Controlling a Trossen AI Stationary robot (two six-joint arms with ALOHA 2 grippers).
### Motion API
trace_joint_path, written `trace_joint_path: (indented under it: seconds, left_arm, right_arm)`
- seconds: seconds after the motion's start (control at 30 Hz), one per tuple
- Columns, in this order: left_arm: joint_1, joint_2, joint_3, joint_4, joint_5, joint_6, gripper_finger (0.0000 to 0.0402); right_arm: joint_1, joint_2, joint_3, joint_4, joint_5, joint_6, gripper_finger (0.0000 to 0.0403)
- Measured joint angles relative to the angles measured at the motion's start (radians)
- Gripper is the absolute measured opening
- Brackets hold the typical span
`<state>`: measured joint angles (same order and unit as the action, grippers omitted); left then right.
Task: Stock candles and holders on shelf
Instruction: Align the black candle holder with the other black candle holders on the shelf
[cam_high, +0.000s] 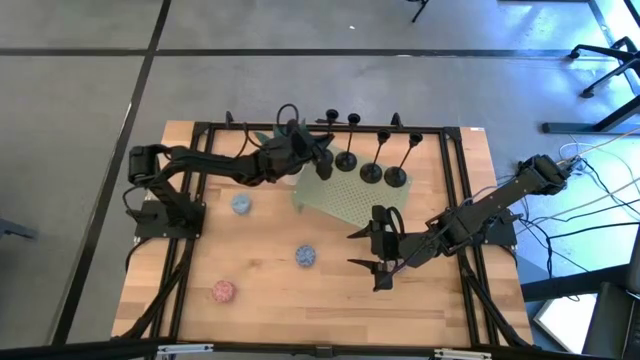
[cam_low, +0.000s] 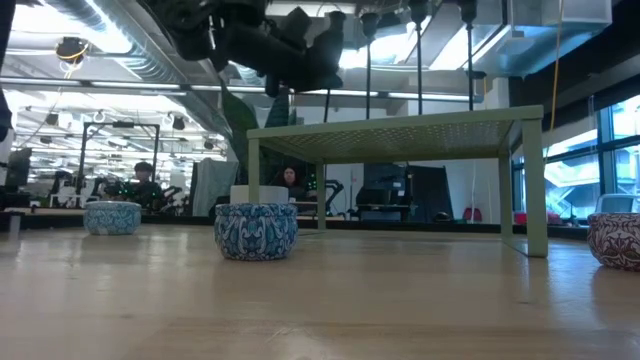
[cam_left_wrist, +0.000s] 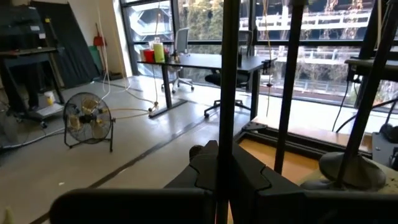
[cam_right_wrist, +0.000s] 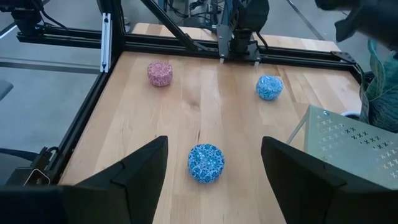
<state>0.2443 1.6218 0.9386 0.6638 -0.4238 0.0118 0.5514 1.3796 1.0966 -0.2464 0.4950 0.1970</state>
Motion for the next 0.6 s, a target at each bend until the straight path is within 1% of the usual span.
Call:
trace_joint_path:
  seconds: [0.2,0.47,0.6]
  left_arm:
    - [0.016,0.031,0.001,0.031,0.0,-0.001,0.0013]
    - [0.043,0.031,0.001,0.033,0.003,-0.001,0.0017]
    - [0.049,0.031,0.001,0.033,0.025,0.002,0.0018]
  right_arm:
    - [0.0,0.0,0.0,0.0,0.001,0.0,0.0264]
    - [0.0,0.0,0.0,-0.001,0.001,0.0,0.0263]
    - [0.0,0.0,0.0,0.0,0.001,0.0,0.0263]
